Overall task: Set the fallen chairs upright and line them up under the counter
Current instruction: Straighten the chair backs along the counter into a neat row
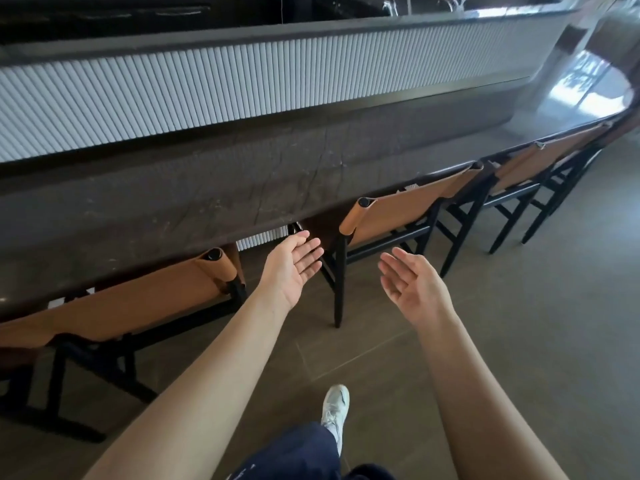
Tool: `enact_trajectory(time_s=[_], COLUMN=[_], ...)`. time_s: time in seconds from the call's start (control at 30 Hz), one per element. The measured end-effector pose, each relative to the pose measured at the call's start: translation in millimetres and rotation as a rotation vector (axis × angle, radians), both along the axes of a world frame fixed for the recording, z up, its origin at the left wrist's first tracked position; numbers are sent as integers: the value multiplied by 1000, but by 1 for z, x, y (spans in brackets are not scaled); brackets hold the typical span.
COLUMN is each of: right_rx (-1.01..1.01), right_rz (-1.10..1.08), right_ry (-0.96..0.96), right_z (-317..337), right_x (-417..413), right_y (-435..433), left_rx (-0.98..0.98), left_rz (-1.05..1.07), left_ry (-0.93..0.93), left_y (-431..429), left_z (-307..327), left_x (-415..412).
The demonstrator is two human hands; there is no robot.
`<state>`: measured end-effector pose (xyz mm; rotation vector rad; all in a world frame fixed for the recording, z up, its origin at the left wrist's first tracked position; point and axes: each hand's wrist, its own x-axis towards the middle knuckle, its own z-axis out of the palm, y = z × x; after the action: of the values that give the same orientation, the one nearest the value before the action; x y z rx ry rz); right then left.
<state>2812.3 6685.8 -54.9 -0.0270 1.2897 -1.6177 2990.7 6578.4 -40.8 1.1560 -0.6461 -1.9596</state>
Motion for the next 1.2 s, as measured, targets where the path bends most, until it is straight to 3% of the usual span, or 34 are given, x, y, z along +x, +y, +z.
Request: enact_trajectory(time_s=[0.47, 0.73, 1.0, 1.2], right_rx=[117, 171, 238, 314], right_rz=[-99, -104, -14, 113], right_ry=[20, -43, -96, -87], right_z=[6, -8, -35, -50], right_x=[-123, -151, -204, -262], right_y=[-93, -122, -167, -206], left_rx=[237, 345, 405, 467], left_rz=[-146, -174, -102, 176], left_ry=[-95, -131, -147, -128], left_y=[-95, -115, -129, -137], left_z=[-19, -33, -51, -67], left_x=[-146, -184, -230, -282])
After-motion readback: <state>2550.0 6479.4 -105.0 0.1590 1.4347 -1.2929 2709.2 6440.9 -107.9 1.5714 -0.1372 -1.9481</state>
